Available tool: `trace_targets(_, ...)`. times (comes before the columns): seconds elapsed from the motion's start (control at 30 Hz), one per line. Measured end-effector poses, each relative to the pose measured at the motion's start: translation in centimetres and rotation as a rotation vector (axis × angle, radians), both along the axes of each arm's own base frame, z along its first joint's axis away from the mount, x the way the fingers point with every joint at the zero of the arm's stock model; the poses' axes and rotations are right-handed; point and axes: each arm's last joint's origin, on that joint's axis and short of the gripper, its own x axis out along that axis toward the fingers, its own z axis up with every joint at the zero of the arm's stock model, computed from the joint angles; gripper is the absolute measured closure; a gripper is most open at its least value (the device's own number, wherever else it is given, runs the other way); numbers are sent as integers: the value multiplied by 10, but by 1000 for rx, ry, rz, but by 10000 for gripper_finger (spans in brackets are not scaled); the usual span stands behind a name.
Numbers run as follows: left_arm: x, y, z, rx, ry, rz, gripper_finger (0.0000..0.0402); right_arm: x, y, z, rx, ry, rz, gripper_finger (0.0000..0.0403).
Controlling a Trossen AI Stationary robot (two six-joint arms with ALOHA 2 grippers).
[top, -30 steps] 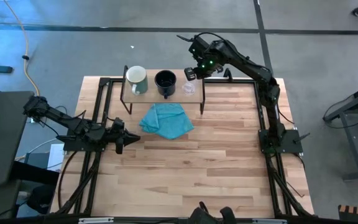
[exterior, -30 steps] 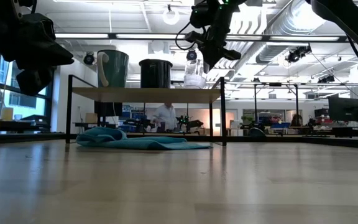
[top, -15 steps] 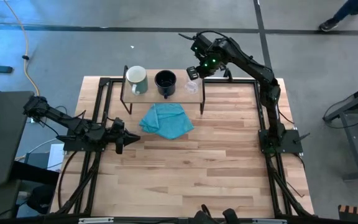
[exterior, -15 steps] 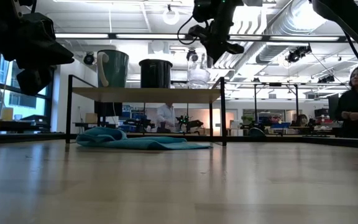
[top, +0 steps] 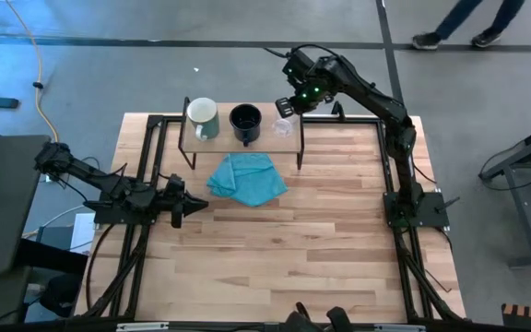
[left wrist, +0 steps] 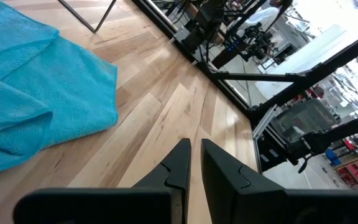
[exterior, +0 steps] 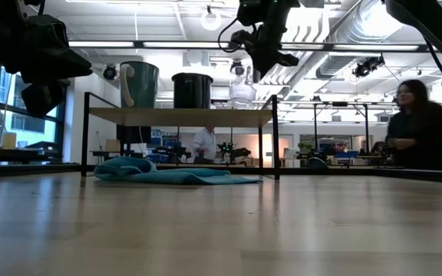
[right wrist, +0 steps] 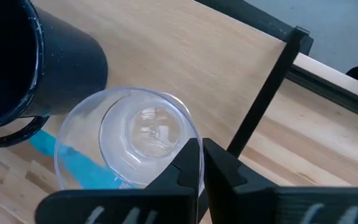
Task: Stack small to large cups/mugs on shelf
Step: Put the transparent mug on the shelf
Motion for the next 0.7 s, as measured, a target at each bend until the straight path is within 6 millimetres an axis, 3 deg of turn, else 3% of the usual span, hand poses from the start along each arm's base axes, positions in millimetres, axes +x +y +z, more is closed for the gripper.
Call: trace_targets(0.7, 0, 0, 1, -5, -7, -3, 376, 6, -3, -8, 1, 8, 63, 403)
